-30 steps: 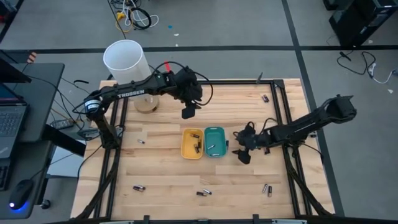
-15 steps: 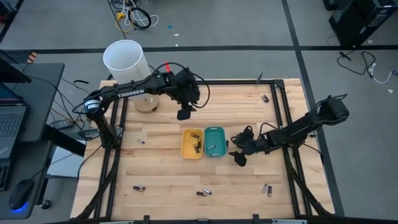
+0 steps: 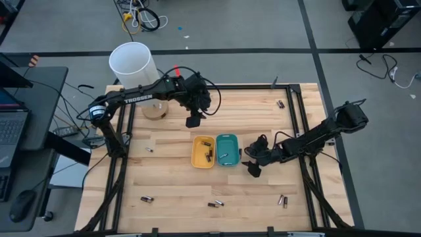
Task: Sort batteries
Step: Put the black battery into the yellow bin
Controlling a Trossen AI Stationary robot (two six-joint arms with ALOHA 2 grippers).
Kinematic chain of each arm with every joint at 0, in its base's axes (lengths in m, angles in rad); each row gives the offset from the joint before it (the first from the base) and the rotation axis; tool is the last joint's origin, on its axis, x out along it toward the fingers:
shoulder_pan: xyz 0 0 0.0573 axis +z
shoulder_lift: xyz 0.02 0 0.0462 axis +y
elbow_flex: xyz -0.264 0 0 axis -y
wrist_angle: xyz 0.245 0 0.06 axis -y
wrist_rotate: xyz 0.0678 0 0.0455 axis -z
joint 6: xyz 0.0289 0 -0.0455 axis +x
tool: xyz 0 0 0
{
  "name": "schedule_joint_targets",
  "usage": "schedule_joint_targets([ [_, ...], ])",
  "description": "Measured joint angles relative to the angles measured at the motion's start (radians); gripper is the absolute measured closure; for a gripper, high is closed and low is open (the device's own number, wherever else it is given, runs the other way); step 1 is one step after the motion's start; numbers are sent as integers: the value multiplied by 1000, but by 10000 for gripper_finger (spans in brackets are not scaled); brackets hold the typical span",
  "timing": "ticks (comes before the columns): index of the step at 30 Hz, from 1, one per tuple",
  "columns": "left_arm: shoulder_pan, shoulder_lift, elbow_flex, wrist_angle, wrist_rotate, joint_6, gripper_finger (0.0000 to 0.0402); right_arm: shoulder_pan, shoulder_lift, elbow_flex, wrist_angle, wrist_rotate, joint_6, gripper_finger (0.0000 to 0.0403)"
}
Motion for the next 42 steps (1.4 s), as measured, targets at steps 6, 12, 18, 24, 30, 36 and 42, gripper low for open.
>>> schedule_joint_targets([
  [6, 0, 0, 0, 25, 0, -1, 209, -41, 5, -2, 1, 0, -206, 54],
  [12, 0, 0, 0, 26, 0, -8, 209, -81, 61, 0, 75, -25, -348, 54],
  [18, 0, 0, 0, 22, 0, -37, 209, -86, 126, 6, 179, -32, -376, 54],
  [24, 0, 0, 0, 21, 0, -37, 209, -86, 164, 19, 186, -31, -368, 67],
  [30, 0, 0, 0, 20, 0, -43, 209, -78, 164, 18, 189, -42, -332, 146],
  [36, 0, 0, 0, 20, 0, -53, 209, -61, 159, 17, 184, -24, -245, 193],
  [42, 0, 0, 0, 17, 38, -88, 208, -59, 67, 11, 113, -33, -157, 191],
])
